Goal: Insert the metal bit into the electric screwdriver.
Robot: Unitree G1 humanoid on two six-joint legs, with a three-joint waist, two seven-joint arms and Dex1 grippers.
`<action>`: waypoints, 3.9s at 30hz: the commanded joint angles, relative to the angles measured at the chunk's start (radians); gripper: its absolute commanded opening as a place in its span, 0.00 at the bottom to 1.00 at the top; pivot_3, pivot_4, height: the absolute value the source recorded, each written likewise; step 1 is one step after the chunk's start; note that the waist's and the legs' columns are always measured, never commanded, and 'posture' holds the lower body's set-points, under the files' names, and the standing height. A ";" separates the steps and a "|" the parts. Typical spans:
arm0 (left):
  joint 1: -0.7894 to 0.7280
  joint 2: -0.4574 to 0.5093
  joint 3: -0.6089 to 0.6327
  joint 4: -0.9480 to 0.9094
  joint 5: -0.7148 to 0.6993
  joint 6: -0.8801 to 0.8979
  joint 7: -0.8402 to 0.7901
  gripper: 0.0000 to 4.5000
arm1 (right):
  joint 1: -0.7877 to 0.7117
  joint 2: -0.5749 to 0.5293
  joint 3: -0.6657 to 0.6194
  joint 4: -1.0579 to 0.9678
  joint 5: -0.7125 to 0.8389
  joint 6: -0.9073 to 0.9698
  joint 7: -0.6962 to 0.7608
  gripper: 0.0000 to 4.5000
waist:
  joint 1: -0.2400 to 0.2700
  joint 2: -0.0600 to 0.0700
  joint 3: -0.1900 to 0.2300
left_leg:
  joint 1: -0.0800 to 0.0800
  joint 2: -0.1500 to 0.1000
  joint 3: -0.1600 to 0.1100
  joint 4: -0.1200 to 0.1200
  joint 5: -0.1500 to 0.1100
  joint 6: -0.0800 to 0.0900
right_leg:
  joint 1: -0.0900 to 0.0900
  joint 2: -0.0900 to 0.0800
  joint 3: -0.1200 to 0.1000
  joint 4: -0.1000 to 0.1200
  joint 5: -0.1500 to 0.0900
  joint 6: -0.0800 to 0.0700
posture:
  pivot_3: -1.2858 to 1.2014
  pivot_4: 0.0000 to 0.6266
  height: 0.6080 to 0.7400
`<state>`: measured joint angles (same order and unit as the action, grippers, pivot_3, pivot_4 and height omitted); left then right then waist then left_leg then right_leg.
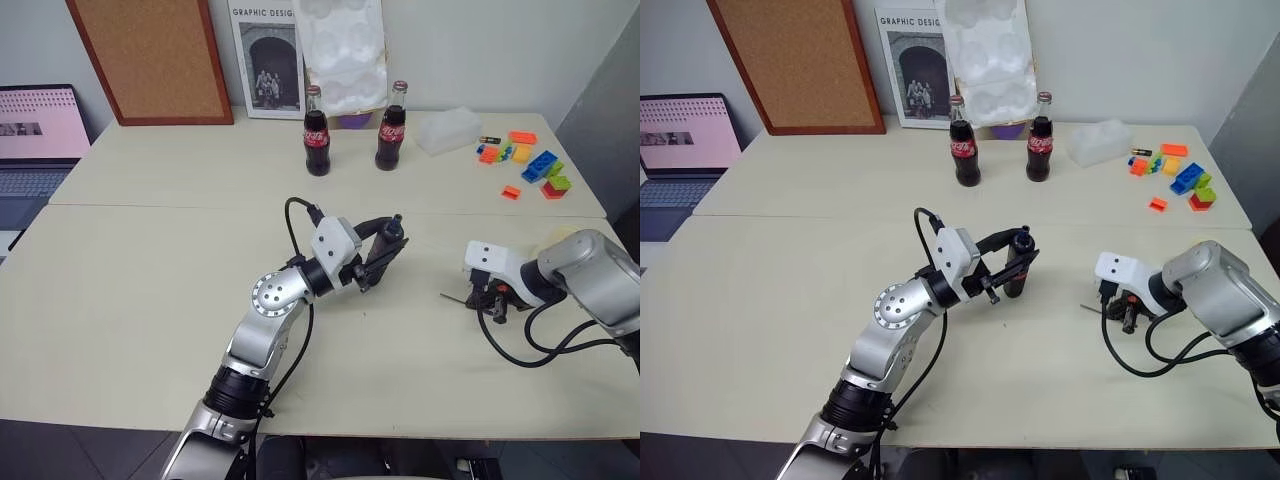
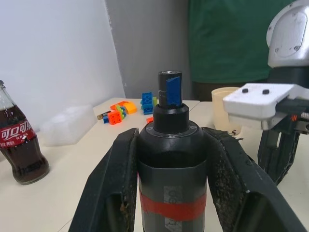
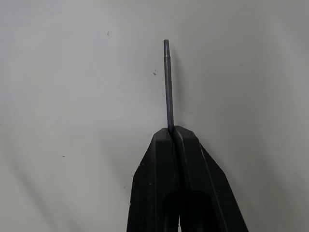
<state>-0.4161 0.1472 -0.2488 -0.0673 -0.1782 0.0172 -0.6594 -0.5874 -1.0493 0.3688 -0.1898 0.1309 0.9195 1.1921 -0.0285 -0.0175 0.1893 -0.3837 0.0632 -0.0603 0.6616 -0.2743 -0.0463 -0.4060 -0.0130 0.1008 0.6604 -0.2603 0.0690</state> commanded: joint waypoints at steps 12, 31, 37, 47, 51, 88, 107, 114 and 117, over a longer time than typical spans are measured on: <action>-0.084 0.027 0.087 -0.052 -0.159 0.144 -0.059 0.36 | 0.178 0.320 -0.734 -0.502 0.352 0.366 -0.300 0.00 | -0.002 0.000 0.000 | 0.000 0.000 -0.001 0.000 0.000 0.000 | 0.000 0.000 -0.001 0.001 0.000 0.000 | 0.52 0.24 1.00; -0.041 0.198 0.080 -0.126 -0.310 0.246 -0.369 0.36 | 0.133 0.597 -0.897 -0.532 0.821 0.146 -0.442 0.00 | -0.004 0.000 0.000 | -0.001 0.000 -0.001 -0.001 0.000 0.000 | 0.000 0.001 -0.001 0.001 0.000 0.000 | 0.52 0.24 1.00; -0.004 0.245 0.076 -0.120 -0.291 0.206 -0.432 0.36 | 0.162 0.612 -0.808 -0.512 0.849 0.004 -0.430 0.00 | -0.004 0.000 0.000 | 0.000 0.001 -0.001 -0.002 0.000 0.000 | -0.001 0.001 -0.001 0.001 0.000 0.000 | 0.52 0.24 1.00; -0.011 0.298 0.105 -0.125 -0.308 0.216 -0.450 0.36 | 0.112 0.604 -0.614 -0.406 0.822 -0.179 -0.357 0.00 | -0.007 0.001 0.000 | 0.000 0.002 -0.001 -0.002 0.000 0.000 | -0.001 0.002 -0.001 0.001 -0.001 0.000 | 0.52 0.24 1.00; 0.010 0.300 0.109 -0.151 -0.311 0.219 -0.425 0.36 | 0.098 0.603 -0.569 -0.366 0.822 -0.223 -0.337 0.00 | -0.007 0.001 0.000 | 0.000 0.002 -0.001 -0.002 0.000 0.000 | -0.001 0.002 -0.001 0.001 -0.001 -0.001 | 0.52 0.24 1.00; 0.034 0.300 0.082 -0.155 -0.282 0.180 -0.439 0.36 | -0.019 0.529 -0.421 -0.152 0.767 -0.334 -0.078 0.00 | -0.006 0.001 0.001 | 0.000 0.002 -0.001 -0.002 0.000 0.000 | -0.001 0.002 -0.001 0.000 -0.002 0.000 | 0.52 0.24 1.00; 0.033 0.297 0.073 -0.155 -0.283 0.177 -0.449 0.36 | -0.024 0.525 -0.400 -0.131 0.736 -0.347 -0.060 0.00 | -0.006 0.001 0.001 | 0.000 0.002 -0.001 -0.002 0.000 0.000 | -0.001 0.002 -0.001 0.000 -0.002 0.000 | 0.52 0.24 1.00; 0.037 0.298 0.074 -0.153 -0.282 0.172 -0.451 0.36 | -0.022 0.526 -0.387 -0.115 0.710 -0.364 -0.040 0.00 | -0.006 0.001 0.001 | 0.000 0.002 -0.001 -0.002 0.000 0.000 | -0.001 0.002 -0.001 0.000 -0.002 0.000 | 0.52 0.24 1.00; 0.039 0.299 0.073 -0.149 -0.280 0.168 -0.455 0.36 | -0.022 0.525 -0.383 -0.104 0.700 -0.372 -0.033 0.00 | -0.006 0.001 0.001 | 0.000 0.002 -0.001 -0.002 0.000 0.000 | -0.001 0.002 -0.001 0.000 -0.002 0.000 | 0.52 0.24 1.00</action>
<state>-0.3809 0.4437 -0.1634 -0.2189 -0.4648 0.1895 -1.1035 -0.5835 -0.5196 -0.0093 -0.2845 0.8415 0.5713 1.1456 -0.0349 -0.0163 0.1901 -0.3837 0.0651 -0.0618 0.6594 -0.2745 -0.0460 -0.4071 -0.0110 0.0997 0.6607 -0.2619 0.0686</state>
